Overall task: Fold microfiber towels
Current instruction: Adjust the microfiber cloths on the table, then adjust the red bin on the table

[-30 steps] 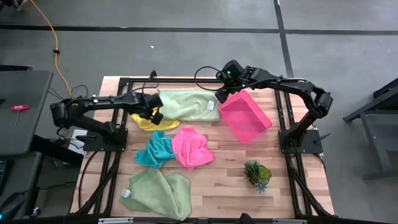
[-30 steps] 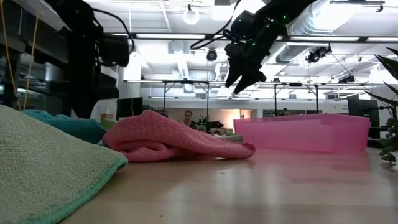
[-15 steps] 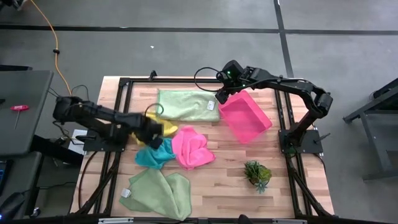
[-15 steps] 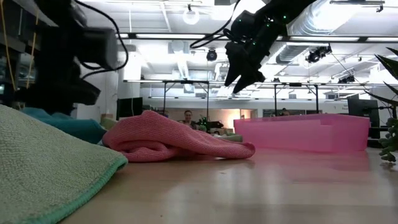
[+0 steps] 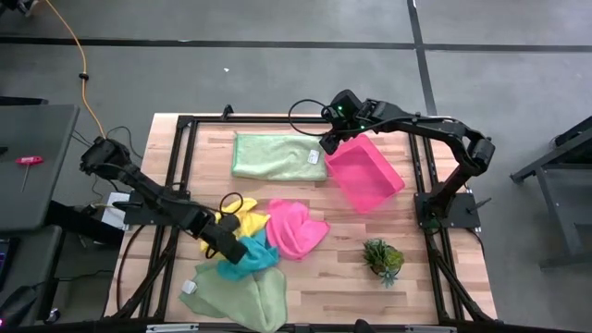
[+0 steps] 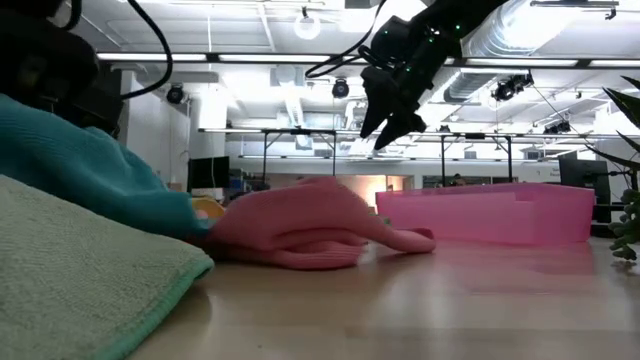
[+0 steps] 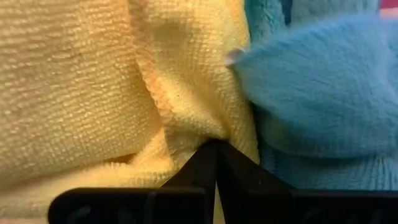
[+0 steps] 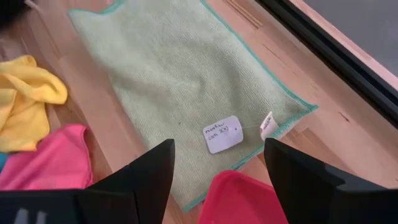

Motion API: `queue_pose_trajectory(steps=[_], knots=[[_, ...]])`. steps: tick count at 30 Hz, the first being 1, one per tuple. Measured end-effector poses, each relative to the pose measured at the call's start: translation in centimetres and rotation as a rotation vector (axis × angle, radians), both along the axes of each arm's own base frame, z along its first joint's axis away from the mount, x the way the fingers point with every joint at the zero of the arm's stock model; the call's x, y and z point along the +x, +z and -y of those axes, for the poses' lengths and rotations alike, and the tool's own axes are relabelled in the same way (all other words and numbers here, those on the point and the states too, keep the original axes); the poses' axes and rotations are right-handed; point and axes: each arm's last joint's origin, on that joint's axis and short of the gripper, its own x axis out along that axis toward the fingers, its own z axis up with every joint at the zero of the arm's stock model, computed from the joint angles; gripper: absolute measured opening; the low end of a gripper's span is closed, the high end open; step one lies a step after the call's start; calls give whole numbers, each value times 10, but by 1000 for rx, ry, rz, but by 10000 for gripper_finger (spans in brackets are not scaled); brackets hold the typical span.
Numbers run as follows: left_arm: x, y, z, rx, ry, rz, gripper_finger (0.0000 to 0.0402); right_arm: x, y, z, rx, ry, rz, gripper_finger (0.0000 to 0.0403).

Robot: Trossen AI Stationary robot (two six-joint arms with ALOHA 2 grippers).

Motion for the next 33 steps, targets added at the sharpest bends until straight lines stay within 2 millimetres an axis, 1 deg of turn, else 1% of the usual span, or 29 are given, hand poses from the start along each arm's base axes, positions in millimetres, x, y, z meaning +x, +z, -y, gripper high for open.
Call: queue_pose_trajectory(steps=[3,6,10,13,17,19,21,23,27,29,33], knots=[[0,3,-6,-10,17,0,0,0,0,0,-3,0,5,240],[0,14,-12,-41,-20,34,0,1,0,0,-3,1,7,240],[-1,42,-22,-22,-65,122,0,1,1,0,-6,6,10,240],[-7,67,-36,37,-58,158,0,1,1,1,-8,5,14,240],[-19,99,-62,190,2,195,0,1,1,1,-8,5,15,240],[-24,107,-76,286,32,187,0,1,1,1,-5,1,16,240],[-25,107,-91,366,53,166,0,1,1,1,-5,1,17,240],[-24,103,-107,423,60,129,0,2,1,1,7,-18,26,240],[-18,81,-141,481,44,8,0,2,1,-1,104,-61,54,240],[-14,76,-158,521,52,-19,0,3,-4,-6,160,-59,60,240],[-12,67,-188,603,55,-61,0,5,-24,-24,195,-2,6,231]])
